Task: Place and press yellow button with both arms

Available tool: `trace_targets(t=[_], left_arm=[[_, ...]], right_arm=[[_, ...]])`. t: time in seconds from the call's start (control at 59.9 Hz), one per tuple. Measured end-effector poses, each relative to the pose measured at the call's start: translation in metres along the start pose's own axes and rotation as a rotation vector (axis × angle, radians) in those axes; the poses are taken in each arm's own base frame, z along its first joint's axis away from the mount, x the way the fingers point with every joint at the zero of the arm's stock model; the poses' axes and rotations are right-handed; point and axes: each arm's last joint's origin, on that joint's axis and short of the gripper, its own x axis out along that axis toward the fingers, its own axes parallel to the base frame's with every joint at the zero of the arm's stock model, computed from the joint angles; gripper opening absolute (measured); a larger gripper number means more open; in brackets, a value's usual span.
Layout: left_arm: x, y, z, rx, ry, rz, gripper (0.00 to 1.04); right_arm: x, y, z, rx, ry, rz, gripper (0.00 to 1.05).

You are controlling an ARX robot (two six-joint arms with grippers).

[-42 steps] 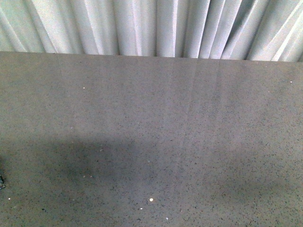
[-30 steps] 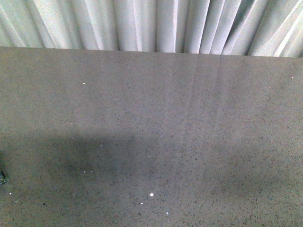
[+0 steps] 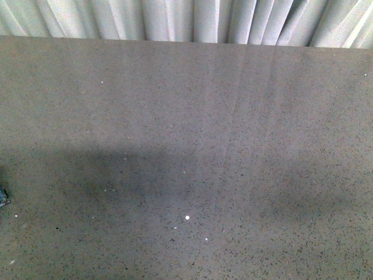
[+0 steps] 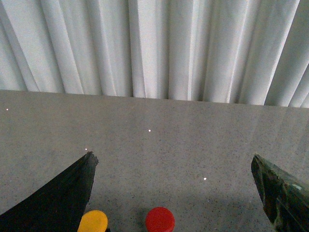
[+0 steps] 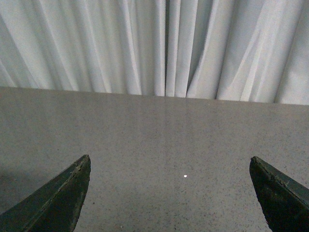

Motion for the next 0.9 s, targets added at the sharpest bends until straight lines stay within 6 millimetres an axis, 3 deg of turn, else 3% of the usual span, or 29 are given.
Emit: trace_targets(t=[0.117, 0.2, 0.267, 0.384, 0.568, 0.735, 0.902], left_arm=[[0.000, 0.000, -0.001, -0.012, 0.033, -0.016, 0.96], [0.006, 0.002, 0.005, -0.124, 0.349, -0.104, 0.96], [0.019, 0.007, 0.009, -0.160, 0.436, -0.092, 0.96], [0.045, 0.020, 0.007, -0.166, 0.469, -0.053, 0.96], [0.084, 0.058, -0.017, -0.152, 0.522, 0.024, 0.96], [0.095, 0.081, -0.036, -0.162, 0.577, 0.066, 0.96], [0.100, 0.091, -0.044, -0.136, 0.602, 0.060, 0.96]], right_arm=[[0.000, 0.000, 0.000, 0.000, 0.000, 0.000, 0.96], [0.000, 0.000, 0.000, 0.000, 0.000, 0.003, 0.96], [0.000, 0.000, 0.000, 0.000, 0.000, 0.003, 0.96], [0.000, 0.000, 0.000, 0.000, 0.000, 0.002, 0.96], [0.000, 0.000, 0.000, 0.000, 0.000, 0.002, 0.96], [0.000, 0.000, 0.000, 0.000, 0.000, 0.002, 0.96], [0.000, 0.000, 0.000, 0.000, 0.000, 0.002, 0.96]])
